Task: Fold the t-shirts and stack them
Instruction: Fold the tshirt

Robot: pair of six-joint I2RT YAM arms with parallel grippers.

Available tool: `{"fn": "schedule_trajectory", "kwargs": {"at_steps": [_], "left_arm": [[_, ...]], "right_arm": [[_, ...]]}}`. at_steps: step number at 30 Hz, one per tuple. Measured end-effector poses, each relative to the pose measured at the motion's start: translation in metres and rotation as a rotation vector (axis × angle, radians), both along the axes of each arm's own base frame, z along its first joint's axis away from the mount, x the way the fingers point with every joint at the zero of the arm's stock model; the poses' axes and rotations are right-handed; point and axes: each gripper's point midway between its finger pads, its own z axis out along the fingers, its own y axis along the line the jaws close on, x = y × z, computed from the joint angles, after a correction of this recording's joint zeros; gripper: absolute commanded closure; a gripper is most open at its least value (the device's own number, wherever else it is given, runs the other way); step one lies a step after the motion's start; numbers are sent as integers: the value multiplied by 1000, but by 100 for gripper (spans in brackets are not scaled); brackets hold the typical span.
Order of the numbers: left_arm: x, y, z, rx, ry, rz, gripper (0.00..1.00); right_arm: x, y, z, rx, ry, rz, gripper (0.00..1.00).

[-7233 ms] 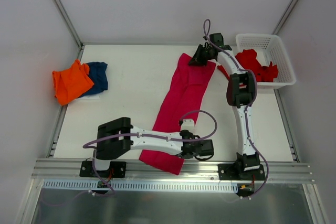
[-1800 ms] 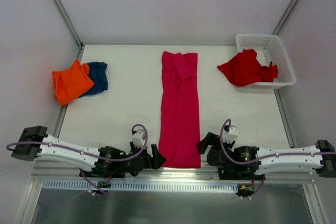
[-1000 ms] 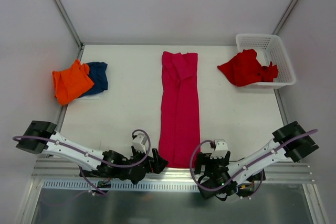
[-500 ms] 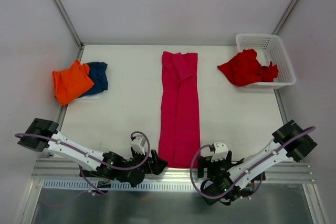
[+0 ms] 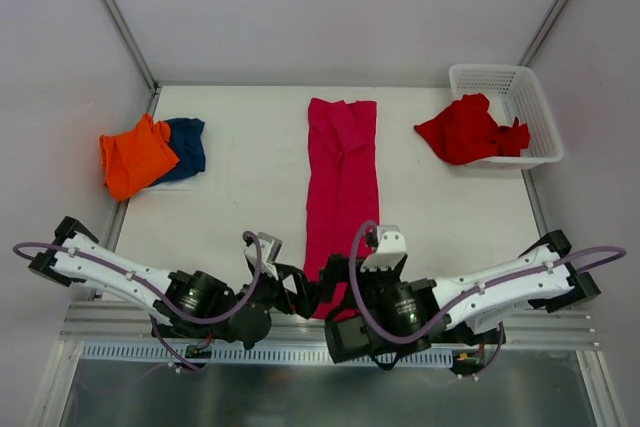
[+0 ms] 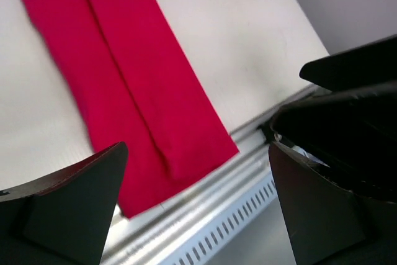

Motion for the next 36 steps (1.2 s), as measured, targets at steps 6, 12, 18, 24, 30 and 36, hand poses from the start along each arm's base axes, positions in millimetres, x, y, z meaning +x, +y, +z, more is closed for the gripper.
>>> {"fn": "schedule_trajectory", "kwargs": {"at_steps": [6, 12, 18, 24, 30, 36], "left_arm": [[36, 20, 67, 89, -251, 121, 1], [85, 49, 68, 247, -315, 287, 1], [125, 65, 98, 353, -338, 429, 1], [185, 83, 182, 400, -360, 675, 1], [256, 80, 225, 554, -370, 854, 1], [314, 43, 182, 467, -270, 509, 1]], "right_arm": [[64, 4, 57, -172, -123, -55, 1], [130, -7, 41, -457, -185, -190, 0], [153, -12, 97, -484, -354, -262, 1], [190, -48, 217, -271, -404, -453, 1], [256, -132, 257, -441, -403, -764, 0], [308, -111, 135, -535, -157, -351, 1]]}}
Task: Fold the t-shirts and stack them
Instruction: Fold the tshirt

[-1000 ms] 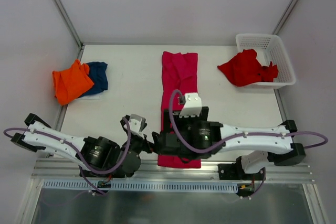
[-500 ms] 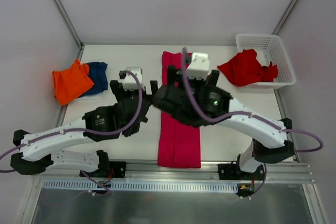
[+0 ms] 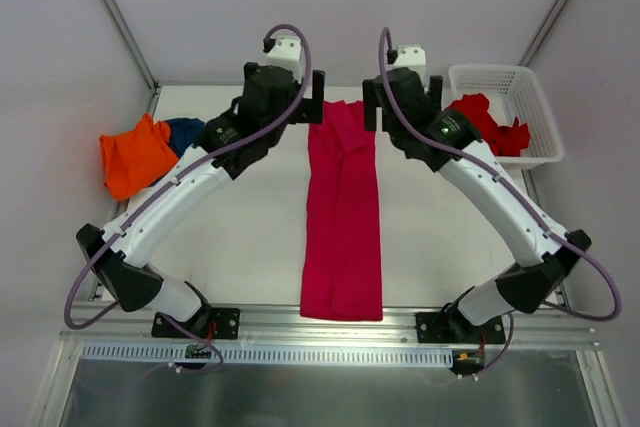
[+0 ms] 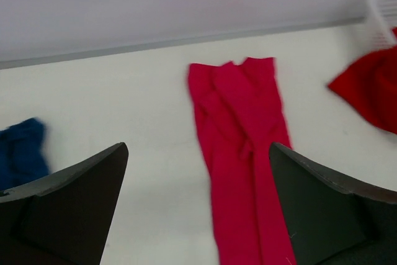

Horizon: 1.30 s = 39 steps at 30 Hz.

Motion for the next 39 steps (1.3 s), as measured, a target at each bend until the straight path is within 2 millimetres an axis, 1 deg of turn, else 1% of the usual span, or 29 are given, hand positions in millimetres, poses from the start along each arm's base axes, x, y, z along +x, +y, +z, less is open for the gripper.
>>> {"fn": "schedule_trajectory", "kwargs": {"at_steps": [1, 2, 3, 5, 6, 8, 9, 10, 11, 12, 13, 14, 15, 16, 17, 18, 19, 20, 21, 22, 23, 25, 29, 30, 34, 35, 36, 39], "left_arm": [[5, -6, -3, -57, 24, -87, 1], [9, -9, -2, -95, 36, -132, 1], [13, -12, -1, -152, 52, -197, 1], [17, -22, 10, -290, 73, -361, 1], [17, -28, 17, -355, 84, -442, 1], [16, -36, 29, -479, 106, -585, 1], [14, -40, 30, -520, 118, -633, 1], [12, -43, 21, -547, 133, -665, 1], [6, -44, 6, -569, 157, -678, 1], [-7, -44, -19, -585, 207, -686, 1], [-18, -40, -51, -601, 255, -677, 1], [-36, -36, -85, -623, 317, -665, 1], [-50, -31, -113, -643, 378, -647, 1], [-68, -24, -144, -671, 450, -627, 1], [-81, -18, -168, -697, 502, -608, 1], [-93, -13, -189, -723, 549, -585, 1], [-104, -9, -204, -747, 580, -570, 1], [-113, -6, -216, -764, 588, -562, 1], [-124, -2, -226, -782, 602, -551, 1], [-135, 2, -233, -792, 599, -550, 1], [-144, 5, -239, -803, 604, -545, 1], [-162, 11, -242, -821, 580, -548, 1], [-184, 17, -237, -853, 491, -574, 1], [-192, 18, -240, -865, 483, -582, 1], [-222, 16, -267, -895, 545, -574, 1], [-230, 13, -270, -899, 565, -581, 1], [-237, 9, -271, -901, 586, -590, 1], [-261, -6, -273, -899, 640, -624, 1]], "right_arm": [[1, 5, -21, 65, 55, 98, 1], [3, 7, -29, 113, 80, 160, 1], [5, 13, -28, 177, 93, 240, 1], [11, 35, 1, 301, 50, 428, 1], [10, 49, 24, 354, 9, 532, 1], [-4, 78, 64, 444, -60, 738, 1], [-14, 89, 79, 478, -89, 828, 0], [-25, 97, 85, 508, -99, 901, 1], [-36, 102, 85, 537, -111, 955, 0], [-47, 103, 72, 565, -93, 985, 0], [-53, 101, 53, 587, -63, 983, 1], [-63, 95, 21, 628, -23, 974, 0], [-69, 88, -7, 656, 28, 951, 1], [-73, 80, -40, 705, 76, 917, 0], [-74, 70, -72, 756, 130, 863, 1], [-77, 63, -106, 811, 176, 811, 0], [-76, 53, -131, 846, 211, 751, 1], [-82, 47, -162, 888, 266, 689, 1], [-89, 44, -182, 910, 303, 659, 1], [-101, 41, -203, 933, 345, 626, 1], [-112, 38, -219, 948, 374, 601, 1], [-131, 32, -234, 967, 369, 573, 0], [-159, 22, -242, 1015, 274, 557, 1], [-166, 19, -245, 1026, 247, 551, 0], [-195, 15, -264, 1060, 225, 524, 1], [-200, 15, -262, 1089, 203, 523, 0], [-203, 16, -251, 1112, 176, 530, 1], [-214, 20, -248, 1151, 196, 517, 1]]}}
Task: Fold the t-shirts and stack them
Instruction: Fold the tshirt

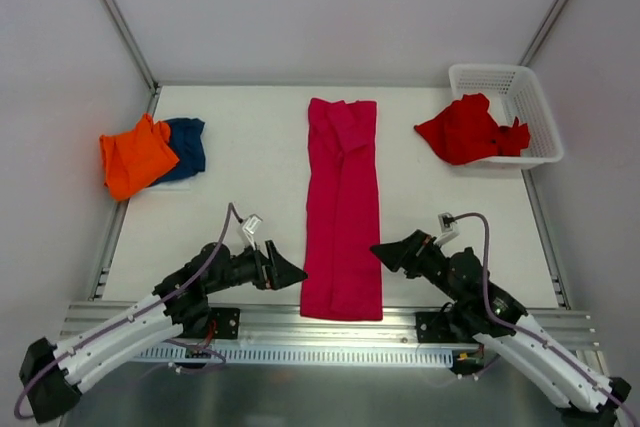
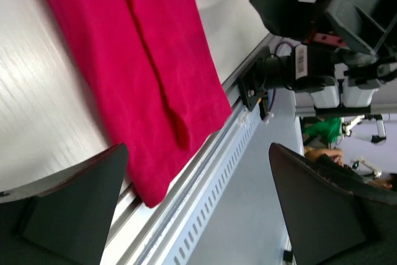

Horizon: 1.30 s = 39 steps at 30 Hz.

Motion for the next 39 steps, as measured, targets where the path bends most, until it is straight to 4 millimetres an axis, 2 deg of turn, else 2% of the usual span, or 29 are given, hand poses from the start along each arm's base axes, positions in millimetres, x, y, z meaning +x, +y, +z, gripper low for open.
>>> {"fn": "schedule_trajectory", "kwargs": {"at_steps": [5, 8, 11, 14, 21, 24, 33, 39], "left_arm": [[-39, -14, -33, 124, 94, -55, 1], [-53, -13, -58, 220, 145, -41, 1], [-54, -19, -58, 224, 164, -6, 1], [-50, -22, -58, 222, 180, 33, 1], [-44, -24, -56, 206, 173, 68, 1], [-44, -24, -55, 201, 174, 70, 1], [-43, -34, -54, 176, 179, 63, 1], [-49, -47, -55, 155, 185, 33, 1]], "right_arm": [[-20, 15, 1, 49, 59, 27, 0], [-36, 23, -24, -30, 150, 36, 1], [-56, 27, -49, -116, 217, 47, 0], [-67, 13, -75, -260, 242, 9, 0], [-55, -19, -82, -461, 194, -144, 0], [-55, -26, -84, -501, 185, -167, 0], [-54, -12, -86, -505, 110, -189, 0], [-64, 16, -85, -482, 83, -159, 0]]}}
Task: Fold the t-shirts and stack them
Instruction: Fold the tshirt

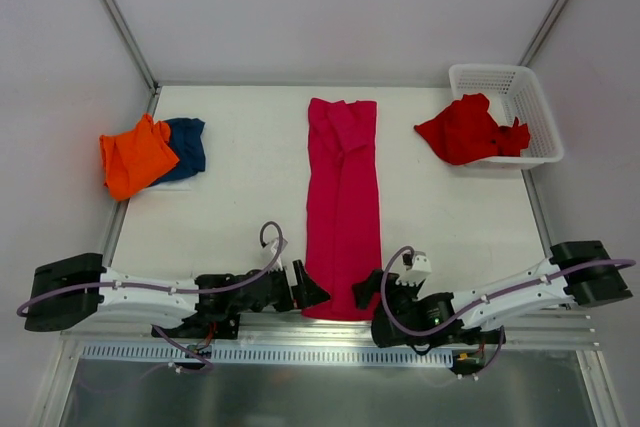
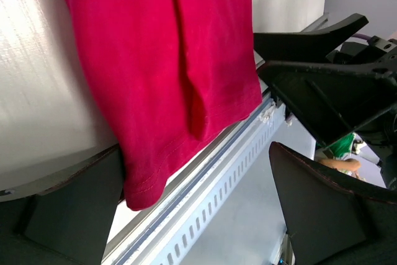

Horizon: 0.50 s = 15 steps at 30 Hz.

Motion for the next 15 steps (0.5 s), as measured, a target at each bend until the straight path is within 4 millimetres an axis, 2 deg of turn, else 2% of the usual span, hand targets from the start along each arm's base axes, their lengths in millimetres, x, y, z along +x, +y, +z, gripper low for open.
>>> {"fn": "schedule_trajectory", "kwargs": {"at_steps": [3, 6, 9, 10, 11, 13, 14, 15], "left_arm": [[-3, -3, 2, -15, 4, -11, 1], [-4, -1, 5, -20, 10, -10, 12], [-5, 5, 4, -10, 14, -8, 33], [-5, 7, 5, -11, 17, -6, 48], [-6, 9, 5, -14, 22, -1, 54], [-6, 12, 6, -11, 19, 0, 69], [-6, 13, 6, -8, 21, 3, 78], [-5, 14, 5, -5, 24, 8, 81]], "right_arm": [[-10, 11, 2, 38, 8, 32, 1], [-19, 15, 4, 57, 29, 56, 5], [-25, 13, 3, 51, 59, 66, 20], [-27, 11, 2, 45, 71, 70, 24], [-28, 8, 1, 32, 80, 73, 30], [-29, 3, -2, 10, 92, 74, 36], [-29, 0, -3, -5, 97, 73, 44], [-29, -2, -4, -16, 100, 73, 50]]}}
